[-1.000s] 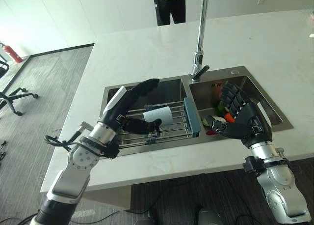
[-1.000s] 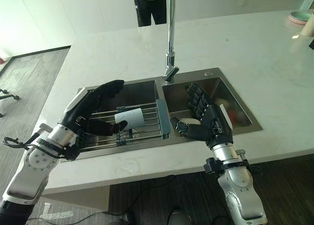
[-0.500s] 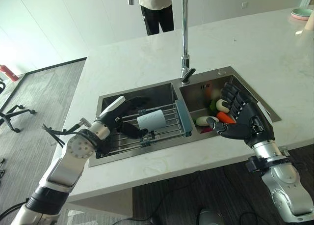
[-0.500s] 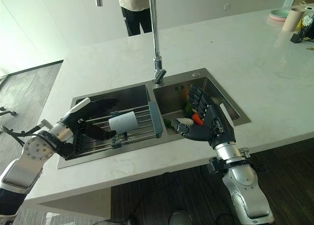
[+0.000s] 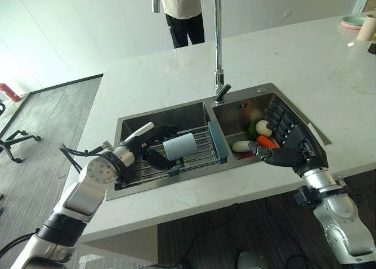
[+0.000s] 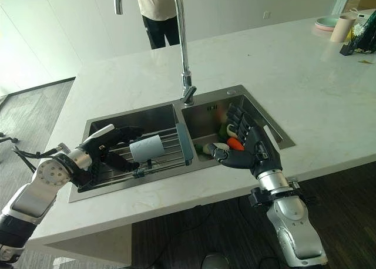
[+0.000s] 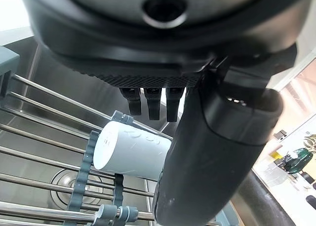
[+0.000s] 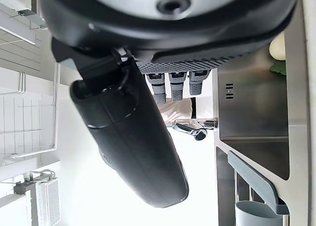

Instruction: Place the dishes in the dishwasher.

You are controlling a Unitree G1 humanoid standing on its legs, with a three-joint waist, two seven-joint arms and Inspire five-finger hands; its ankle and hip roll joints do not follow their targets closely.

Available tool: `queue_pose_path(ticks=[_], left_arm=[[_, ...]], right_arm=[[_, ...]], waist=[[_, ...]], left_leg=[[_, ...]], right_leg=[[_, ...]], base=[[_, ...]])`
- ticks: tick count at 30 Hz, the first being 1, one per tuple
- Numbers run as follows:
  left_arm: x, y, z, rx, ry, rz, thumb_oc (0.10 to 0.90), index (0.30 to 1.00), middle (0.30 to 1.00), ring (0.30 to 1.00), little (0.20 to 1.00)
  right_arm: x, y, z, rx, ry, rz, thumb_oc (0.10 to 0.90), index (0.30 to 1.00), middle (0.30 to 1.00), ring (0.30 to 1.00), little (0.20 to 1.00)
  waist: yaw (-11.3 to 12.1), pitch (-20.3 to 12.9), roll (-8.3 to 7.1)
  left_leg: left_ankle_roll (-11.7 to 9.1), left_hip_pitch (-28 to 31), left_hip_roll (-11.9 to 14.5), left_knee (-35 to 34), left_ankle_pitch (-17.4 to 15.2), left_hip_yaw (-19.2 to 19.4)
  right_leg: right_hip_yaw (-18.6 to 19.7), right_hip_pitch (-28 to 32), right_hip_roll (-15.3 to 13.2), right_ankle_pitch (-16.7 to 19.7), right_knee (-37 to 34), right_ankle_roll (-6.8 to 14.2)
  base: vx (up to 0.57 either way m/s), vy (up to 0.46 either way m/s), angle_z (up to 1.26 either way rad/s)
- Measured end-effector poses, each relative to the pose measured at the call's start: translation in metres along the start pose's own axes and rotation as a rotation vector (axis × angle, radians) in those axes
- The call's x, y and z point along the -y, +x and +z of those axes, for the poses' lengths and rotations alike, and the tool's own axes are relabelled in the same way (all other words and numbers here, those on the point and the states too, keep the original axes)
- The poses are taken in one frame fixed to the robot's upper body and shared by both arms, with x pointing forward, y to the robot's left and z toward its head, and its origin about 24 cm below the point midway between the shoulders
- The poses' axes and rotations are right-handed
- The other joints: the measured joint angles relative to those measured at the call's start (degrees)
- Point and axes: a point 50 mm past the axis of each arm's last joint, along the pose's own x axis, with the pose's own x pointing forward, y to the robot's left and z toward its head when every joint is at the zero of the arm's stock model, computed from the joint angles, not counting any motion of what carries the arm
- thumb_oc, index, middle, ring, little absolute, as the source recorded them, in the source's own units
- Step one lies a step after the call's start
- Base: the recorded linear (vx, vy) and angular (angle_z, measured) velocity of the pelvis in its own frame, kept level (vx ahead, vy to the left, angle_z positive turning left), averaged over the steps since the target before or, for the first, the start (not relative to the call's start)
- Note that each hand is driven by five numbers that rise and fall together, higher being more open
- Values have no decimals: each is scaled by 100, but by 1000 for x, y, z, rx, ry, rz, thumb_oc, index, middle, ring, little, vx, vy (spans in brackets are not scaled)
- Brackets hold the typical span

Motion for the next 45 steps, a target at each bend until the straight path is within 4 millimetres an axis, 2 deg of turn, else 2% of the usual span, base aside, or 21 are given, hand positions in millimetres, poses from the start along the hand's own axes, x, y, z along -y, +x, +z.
queue_pose_path(ticks=[6,13,22,37,45], left_arm=[[0,0,-5,-20,0,2,800,900,900,900,900],[-1,0,-5,-21,3,4,800,900,900,900,900],[-2,0,-6,-34,48,15,800,900,900,900,900],[-2,1,-29,-136,37,15,800,900,900,900,900],[-1,2,-34,-157,39,25,800,900,900,900,900]], right_arm=[[0,0,0,0,0,5,800,900,900,900,900],[-2,0,0,0,0,35,800,900,900,900,900],[-2,0,0,-3,0,46,800,900,900,900,900],[-2,0,0,-4,-1,47,800,900,900,900,900],[-3,0,0,-4,-1,52,800,900,900,900,900]], waist=[[-114,-27,-29],[-147,-30,-27],[-180,-30,-27],[-264,-38,-42],[-261,-45,-52]], left_leg=[[2,35,3,4,-46,40],[-1,118,4,3,-94,210],[2,129,8,3,-109,220],[-16,215,30,1,-141,347],[-14,217,29,4,-142,348]], right_leg=[[27,62,-5,29,-109,18],[143,79,32,67,-185,56],[156,87,67,68,-203,57],[279,90,102,89,-205,56],[284,95,102,92,-206,58]], base=[[28,26,-4],[39,21,-11],[10,0,-1],[0,3,-4],[0,0,0]])
